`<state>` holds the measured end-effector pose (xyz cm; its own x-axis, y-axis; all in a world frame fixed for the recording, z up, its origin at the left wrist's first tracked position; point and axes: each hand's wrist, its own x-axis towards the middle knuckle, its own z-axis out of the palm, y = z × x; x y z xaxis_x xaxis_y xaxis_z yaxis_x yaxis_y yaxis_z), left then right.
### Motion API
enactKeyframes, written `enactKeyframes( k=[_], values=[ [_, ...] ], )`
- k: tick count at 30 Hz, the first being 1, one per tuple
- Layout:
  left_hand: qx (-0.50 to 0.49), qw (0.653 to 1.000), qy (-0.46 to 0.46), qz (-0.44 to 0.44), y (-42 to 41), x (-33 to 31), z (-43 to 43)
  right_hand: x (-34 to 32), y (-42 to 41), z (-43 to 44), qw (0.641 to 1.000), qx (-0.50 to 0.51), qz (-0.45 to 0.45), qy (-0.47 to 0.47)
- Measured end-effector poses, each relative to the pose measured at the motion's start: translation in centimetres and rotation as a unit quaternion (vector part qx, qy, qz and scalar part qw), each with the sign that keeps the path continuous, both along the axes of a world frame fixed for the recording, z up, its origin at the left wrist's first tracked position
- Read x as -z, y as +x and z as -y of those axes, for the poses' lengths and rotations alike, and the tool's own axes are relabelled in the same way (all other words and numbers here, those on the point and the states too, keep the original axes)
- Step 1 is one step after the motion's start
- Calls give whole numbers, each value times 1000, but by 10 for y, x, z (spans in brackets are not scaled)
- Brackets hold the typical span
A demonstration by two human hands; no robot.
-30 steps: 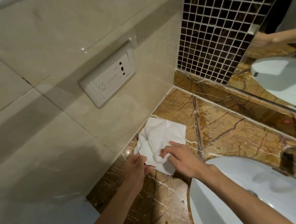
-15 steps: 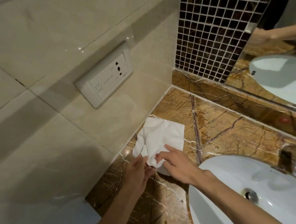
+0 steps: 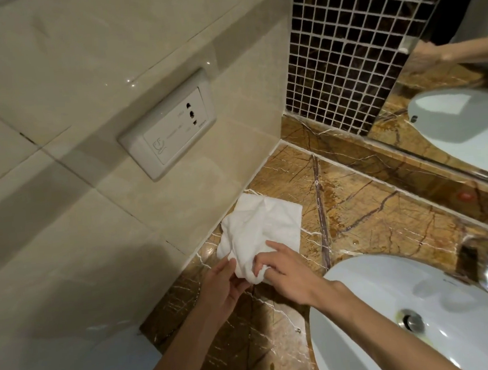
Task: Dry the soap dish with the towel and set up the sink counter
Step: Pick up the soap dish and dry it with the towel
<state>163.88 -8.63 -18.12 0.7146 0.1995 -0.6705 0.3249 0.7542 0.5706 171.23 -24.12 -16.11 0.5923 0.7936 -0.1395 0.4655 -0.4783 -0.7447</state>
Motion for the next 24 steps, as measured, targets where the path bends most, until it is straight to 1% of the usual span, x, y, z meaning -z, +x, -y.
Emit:
enactKeyframes(
  k=[3, 7, 8, 9, 10, 12, 13, 16, 17, 18, 19, 20, 21, 22, 23, 24],
  values=[
    [12, 1000, 5, -10, 1, 1, 5, 3, 0, 0, 999, -21, 32, -8],
    [4, 999, 35, -40, 5, -2, 7, 10, -6, -9, 999, -19, 18, 26],
    [8, 997, 55, -53, 6, -2, 6, 13, -4, -8, 999, 3, -7, 38],
    [10, 995, 76, -65, 7, -3, 3, 16, 0, -5, 996, 49, -45, 57],
    [8, 993, 91, -75, 9, -3, 1, 17, 4, 0, 985, 117, -91, 89],
    [-5, 991, 102, -88, 11, -5, -5, 20, 12, 12, 935, 266, -170, 163],
    [-10, 990, 105, -94, 12, -7, -9, 20, 17, 17, 905, 329, -188, 192],
    [-16, 988, 119, -96, 12, -10, -19, 19, 33, 27, 811, 484, -242, 223],
    [-15, 988, 124, -91, 12, -11, -20, 17, 35, 29, 793, 515, -244, 217],
    [-13, 987, 131, -89, 13, -12, -21, 16, 34, 30, 797, 530, -209, 199],
    [-10, 986, 140, -88, 13, -13, -19, 12, 28, 31, 822, 524, -142, 173],
    [-7, 985, 151, -88, 14, -12, -17, 7, 20, 30, 860, 484, -54, 154],
    [-6, 983, 161, -88, 14, -12, -14, 2, 11, 27, 903, 406, 36, 135],
    [-6, 982, 169, -86, 14, -12, -10, -2, 1, 22, 943, 298, 104, 108],
    [-8, 981, 174, -84, 15, -12, -6, -5, -8, 16, 969, 187, 142, 71],
    [-10, 981, 176, -80, 15, -12, -2, -3, -15, 11, 981, 99, 164, 30]
  ],
)
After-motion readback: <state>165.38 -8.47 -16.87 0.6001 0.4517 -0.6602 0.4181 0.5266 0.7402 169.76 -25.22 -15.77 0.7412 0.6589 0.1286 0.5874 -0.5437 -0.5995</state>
